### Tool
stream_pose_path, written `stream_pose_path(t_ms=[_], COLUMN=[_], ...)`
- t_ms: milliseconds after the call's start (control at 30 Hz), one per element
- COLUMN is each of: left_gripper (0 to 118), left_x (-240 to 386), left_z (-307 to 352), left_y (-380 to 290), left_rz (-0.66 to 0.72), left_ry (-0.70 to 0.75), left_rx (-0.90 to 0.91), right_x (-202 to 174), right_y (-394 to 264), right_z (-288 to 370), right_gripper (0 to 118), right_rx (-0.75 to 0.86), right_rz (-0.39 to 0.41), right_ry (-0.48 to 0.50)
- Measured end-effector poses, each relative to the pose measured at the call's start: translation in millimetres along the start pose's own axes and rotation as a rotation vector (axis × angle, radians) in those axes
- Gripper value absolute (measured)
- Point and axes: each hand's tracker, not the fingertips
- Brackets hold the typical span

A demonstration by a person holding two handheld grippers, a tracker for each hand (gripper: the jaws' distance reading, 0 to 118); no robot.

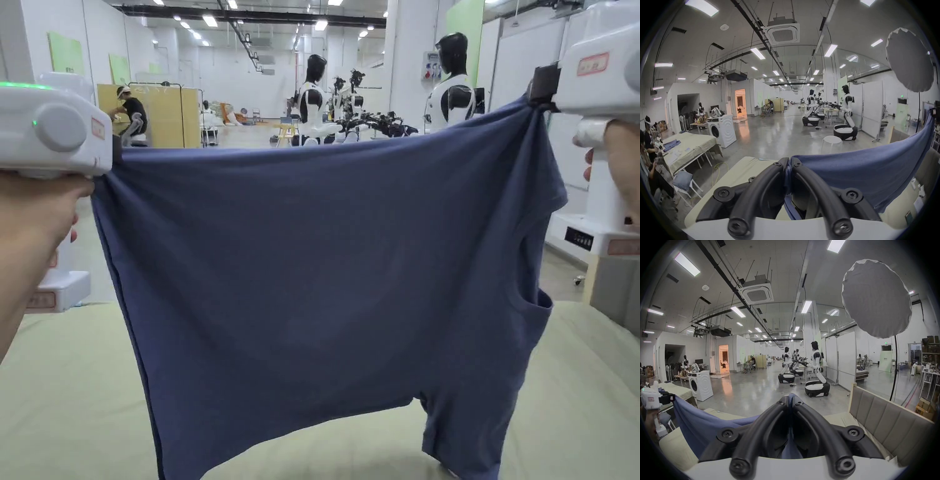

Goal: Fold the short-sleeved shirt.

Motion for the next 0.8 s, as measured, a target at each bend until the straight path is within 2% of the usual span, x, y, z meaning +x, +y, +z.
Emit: stream_pose_path(t_ms=[133, 267, 333, 600, 800], left_gripper=[6, 6, 6, 6, 6], left_x=[6, 8, 8, 4, -13], left_z=[-24, -19, -5, 87, 175], left_y=[-50, -79, -85, -147, -240], left_rz=[0.024, 0.009, -0.001, -0.058, -0.12], left_ry=[0.024, 0.014, 0.015, -0.055, -0.151], left_rx=[-0.043, -0.067, -0.067, -0.106, -0.248], right_x=[-8, 0, 1, 9, 18], right_y=[-56, -77, -79, -123, -225], right_z=[-26, -22, -12, 86, 188], right_gripper=[4, 4, 4, 4, 4], right_rx=[-0.063, -0.077, -0.087, -0.098, -0.221], right_rz=[0.046, -0.009, -0.002, 0.012, 0.006], right_ry=[-0.05, -0.026, -0.026, 0.01, 0.022])
